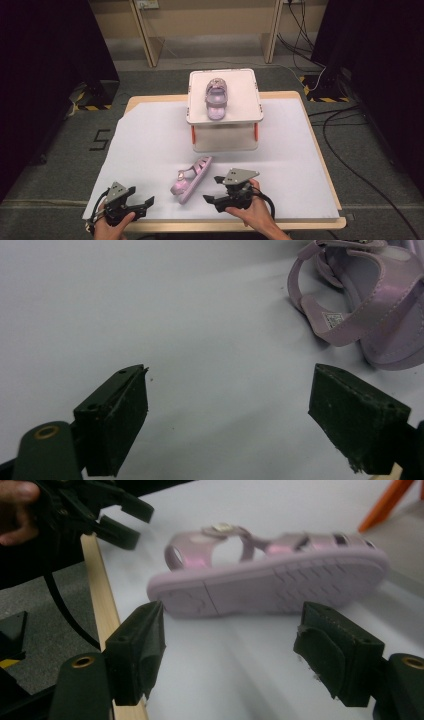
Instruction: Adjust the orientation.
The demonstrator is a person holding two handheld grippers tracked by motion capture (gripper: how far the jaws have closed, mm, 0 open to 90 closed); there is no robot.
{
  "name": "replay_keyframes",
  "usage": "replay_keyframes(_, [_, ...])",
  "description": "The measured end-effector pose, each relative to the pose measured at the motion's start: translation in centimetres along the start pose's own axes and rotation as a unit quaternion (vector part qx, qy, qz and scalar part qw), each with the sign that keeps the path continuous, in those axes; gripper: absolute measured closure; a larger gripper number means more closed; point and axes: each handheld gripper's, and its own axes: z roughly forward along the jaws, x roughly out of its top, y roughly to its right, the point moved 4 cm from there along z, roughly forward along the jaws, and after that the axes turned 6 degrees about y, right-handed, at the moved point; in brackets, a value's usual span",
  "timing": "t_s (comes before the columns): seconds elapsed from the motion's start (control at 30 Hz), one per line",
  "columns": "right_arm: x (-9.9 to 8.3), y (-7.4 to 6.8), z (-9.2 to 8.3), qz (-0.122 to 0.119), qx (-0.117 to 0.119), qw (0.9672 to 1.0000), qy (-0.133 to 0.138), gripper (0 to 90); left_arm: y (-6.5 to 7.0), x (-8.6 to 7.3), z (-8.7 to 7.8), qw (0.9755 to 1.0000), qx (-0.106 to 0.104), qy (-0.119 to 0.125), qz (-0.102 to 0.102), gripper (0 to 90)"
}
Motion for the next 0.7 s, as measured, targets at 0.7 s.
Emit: replay_keyframes(0.7, [1.7, -2.0, 5.9, -0.017, 0.043, 0.9987, -0.023, 30.4, 0.0, 0.0, -0.1, 1.0, -0.003, 0.002, 0.001, 15.5])
